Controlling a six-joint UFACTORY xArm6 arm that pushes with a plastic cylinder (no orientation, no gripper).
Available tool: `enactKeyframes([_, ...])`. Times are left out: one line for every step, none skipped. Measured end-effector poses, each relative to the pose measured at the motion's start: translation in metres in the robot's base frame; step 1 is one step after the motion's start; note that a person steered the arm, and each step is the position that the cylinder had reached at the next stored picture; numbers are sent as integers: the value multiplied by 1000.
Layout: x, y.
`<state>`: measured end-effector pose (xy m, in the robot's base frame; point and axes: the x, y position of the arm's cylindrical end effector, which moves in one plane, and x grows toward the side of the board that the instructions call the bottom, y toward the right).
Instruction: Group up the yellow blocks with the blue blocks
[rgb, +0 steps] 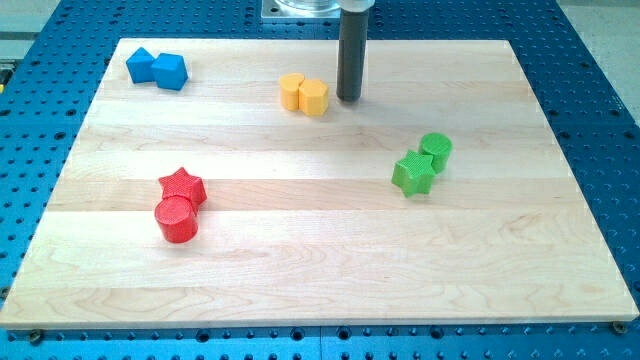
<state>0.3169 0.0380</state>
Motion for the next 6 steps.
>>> enactKeyframes([5,-19])
enactKeyframes([37,4])
enactKeyframes([22,-14])
enactKeyframes([13,-51])
enactKeyframes([17,-81])
enactKeyframes([16,-160])
